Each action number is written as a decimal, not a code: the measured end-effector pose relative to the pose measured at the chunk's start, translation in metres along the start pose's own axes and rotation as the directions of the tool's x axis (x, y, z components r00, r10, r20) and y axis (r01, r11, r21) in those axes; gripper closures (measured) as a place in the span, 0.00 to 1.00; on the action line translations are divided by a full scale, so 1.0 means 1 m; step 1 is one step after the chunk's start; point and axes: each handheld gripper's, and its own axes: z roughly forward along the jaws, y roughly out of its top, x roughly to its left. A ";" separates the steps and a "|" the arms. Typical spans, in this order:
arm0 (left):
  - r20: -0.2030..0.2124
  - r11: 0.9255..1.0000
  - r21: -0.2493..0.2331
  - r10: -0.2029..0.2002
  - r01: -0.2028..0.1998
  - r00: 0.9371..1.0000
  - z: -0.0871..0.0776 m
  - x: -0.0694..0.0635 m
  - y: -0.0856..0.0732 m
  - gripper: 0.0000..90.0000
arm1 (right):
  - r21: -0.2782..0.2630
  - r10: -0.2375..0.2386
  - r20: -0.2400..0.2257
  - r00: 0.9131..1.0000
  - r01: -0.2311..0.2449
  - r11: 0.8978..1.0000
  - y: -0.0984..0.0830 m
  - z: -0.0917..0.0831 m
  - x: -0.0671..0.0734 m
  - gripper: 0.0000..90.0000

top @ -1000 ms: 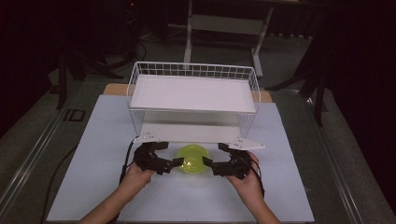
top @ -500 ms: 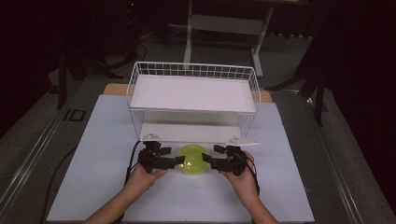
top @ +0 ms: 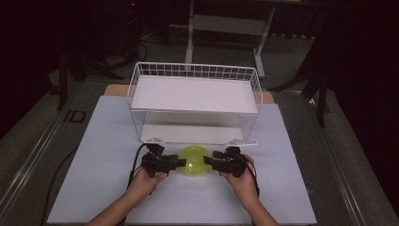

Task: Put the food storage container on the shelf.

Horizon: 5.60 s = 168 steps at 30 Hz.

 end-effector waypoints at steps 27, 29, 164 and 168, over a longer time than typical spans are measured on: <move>-0.024 0.999 -0.046 0.026 -0.027 0.999 -0.021 -0.023 -0.020 0.90 | -0.015 0.014 0.003 1.000 -0.014 1.000 -0.011 -0.027 0.038 0.90; -0.030 0.997 -0.065 0.037 -0.039 0.999 -0.025 -0.026 -0.017 0.90 | -0.029 0.009 0.002 1.000 -0.009 1.000 -0.008 -0.028 0.039 0.90; -0.171 0.926 -0.290 0.198 -0.241 0.965 -0.037 0.003 -0.021 0.01 | -0.094 0.093 0.148 0.985 -0.080 0.992 0.041 0.083 0.013 0.98; -0.176 0.925 -0.295 0.194 -0.239 0.965 -0.038 0.004 -0.021 0.01 | -0.084 0.078 0.150 0.986 -0.066 0.994 0.046 0.090 0.015 0.98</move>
